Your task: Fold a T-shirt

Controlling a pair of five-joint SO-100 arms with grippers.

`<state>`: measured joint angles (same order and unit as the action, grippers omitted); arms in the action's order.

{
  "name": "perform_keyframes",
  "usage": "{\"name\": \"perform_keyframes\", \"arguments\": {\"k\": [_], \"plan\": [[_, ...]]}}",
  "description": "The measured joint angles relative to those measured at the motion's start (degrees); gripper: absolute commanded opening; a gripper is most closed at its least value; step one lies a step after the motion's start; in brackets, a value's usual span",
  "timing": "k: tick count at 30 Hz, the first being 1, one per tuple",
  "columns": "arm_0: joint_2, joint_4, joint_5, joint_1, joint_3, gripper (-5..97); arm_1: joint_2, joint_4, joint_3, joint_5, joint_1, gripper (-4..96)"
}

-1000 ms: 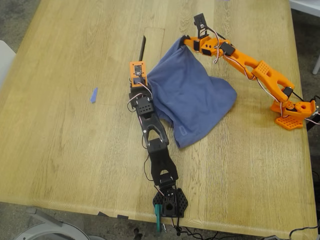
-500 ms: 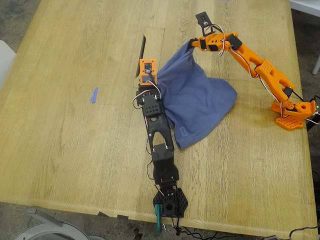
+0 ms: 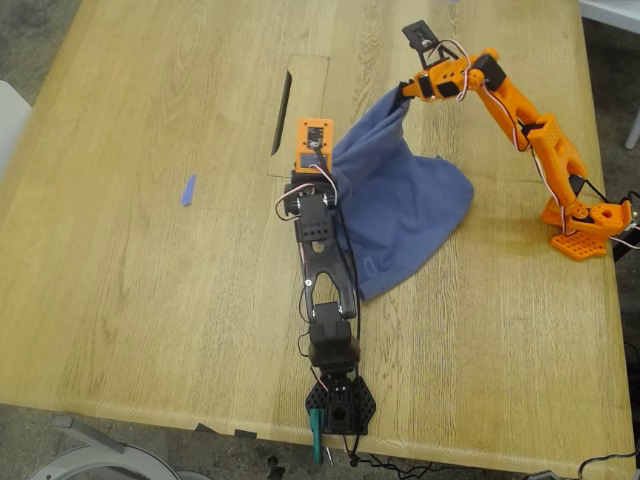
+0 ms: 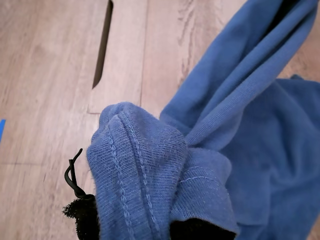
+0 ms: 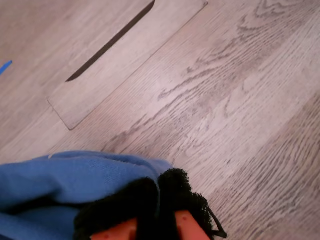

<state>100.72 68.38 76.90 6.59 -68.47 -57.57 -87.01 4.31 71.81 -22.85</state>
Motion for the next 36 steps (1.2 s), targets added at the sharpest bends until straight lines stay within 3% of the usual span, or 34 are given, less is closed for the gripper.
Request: {"name": "perform_keyframes", "arguments": {"k": [7, 21, 36], "plan": [[7.65, 5.19, 1.32, -5.71, -6.06, 0, -4.75, -9.05, 1.32, 0.00, 2.20, 0.3], [16.17, 7.03, 1.41, -13.01, -16.61, 0, -23.99, -9.84, 33.13, -0.18, 5.19, 0.3], [20.74, 6.33, 3.08, -23.20, -28.56, 0, -49.31, 9.49, 80.16, -0.88, 7.29, 0.2]]}}
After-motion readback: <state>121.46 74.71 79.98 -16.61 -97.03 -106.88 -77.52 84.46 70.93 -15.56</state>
